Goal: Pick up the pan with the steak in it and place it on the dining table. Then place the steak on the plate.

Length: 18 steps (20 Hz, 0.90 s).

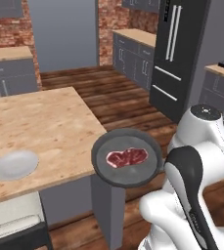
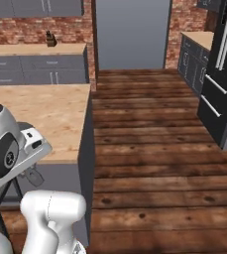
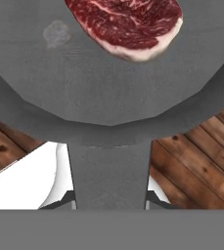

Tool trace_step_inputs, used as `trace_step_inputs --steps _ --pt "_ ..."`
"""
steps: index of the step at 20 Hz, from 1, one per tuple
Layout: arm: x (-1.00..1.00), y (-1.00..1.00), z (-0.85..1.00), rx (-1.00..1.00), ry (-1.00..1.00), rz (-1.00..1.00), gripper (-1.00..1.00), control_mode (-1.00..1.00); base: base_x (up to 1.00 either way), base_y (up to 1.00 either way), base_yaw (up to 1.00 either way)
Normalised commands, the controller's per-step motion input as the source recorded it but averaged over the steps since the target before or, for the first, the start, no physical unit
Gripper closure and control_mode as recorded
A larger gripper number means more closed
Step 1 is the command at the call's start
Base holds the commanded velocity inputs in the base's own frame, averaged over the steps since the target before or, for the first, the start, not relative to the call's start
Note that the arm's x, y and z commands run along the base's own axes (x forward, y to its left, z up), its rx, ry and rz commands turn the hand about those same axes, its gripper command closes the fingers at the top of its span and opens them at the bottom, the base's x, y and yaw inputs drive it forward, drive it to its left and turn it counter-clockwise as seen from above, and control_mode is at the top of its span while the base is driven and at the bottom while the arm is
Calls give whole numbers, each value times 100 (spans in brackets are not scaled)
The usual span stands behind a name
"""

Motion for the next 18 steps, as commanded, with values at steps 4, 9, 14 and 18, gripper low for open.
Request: trace_step_inputs --steps 4,9,14,18 --pt "0 0 0 0 0 0 100 100 -1 72 -8" --pt "0 0 0 0 0 0 100 100 0 0 0" --pt "0 0 0 0 0 0 100 100 48 2 -1" --pt "0 0 0 0 0 0 100 100 65 2 0"
